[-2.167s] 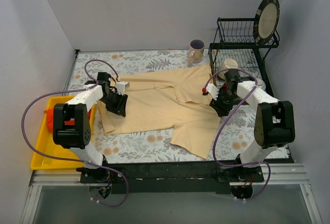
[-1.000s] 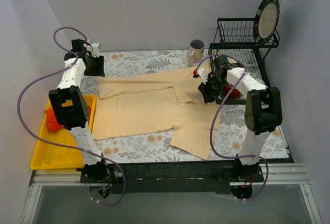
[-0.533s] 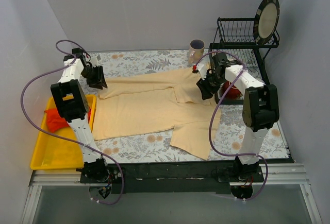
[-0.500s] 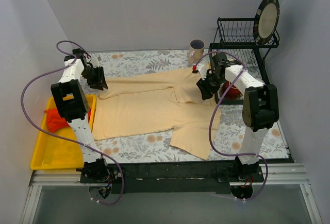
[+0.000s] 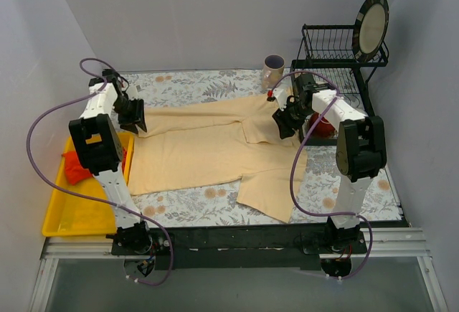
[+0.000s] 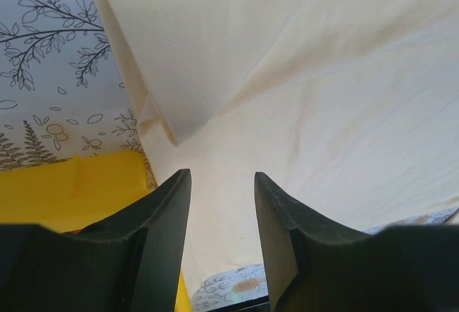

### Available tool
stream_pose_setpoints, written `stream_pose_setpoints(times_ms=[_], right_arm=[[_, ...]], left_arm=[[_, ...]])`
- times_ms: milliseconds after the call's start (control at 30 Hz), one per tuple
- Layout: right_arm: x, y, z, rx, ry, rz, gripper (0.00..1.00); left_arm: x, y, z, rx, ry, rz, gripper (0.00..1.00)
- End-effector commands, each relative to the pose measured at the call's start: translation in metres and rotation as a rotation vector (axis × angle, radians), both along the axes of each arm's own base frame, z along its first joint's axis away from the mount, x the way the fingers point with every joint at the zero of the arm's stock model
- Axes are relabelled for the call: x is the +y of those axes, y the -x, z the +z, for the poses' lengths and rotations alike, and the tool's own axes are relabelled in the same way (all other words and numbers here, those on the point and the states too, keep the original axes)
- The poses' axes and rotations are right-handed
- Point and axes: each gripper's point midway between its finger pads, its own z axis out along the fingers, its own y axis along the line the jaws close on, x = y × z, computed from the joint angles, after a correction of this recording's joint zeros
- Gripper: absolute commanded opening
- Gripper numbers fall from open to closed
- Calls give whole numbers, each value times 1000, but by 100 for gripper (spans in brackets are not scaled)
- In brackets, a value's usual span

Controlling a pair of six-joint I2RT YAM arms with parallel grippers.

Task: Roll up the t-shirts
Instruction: Fold the T-shirt at the center of the board.

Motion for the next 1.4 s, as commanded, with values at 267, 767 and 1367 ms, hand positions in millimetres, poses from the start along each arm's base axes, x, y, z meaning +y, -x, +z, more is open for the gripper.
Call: stream_pose_setpoints(times_ms=[267,767,1367], right_arm=[[5,-13,14,-54,-26,12,60],[-2,5,11,-144,36,249,68],[70,-5,39,-288,-67,368,66]], left_arm=[[-16,-20,-5,-46,-203,-88,38],[-45,-31,20,-153,-130,-202,36],[-39,9,-4,-102,-248,-237,36]])
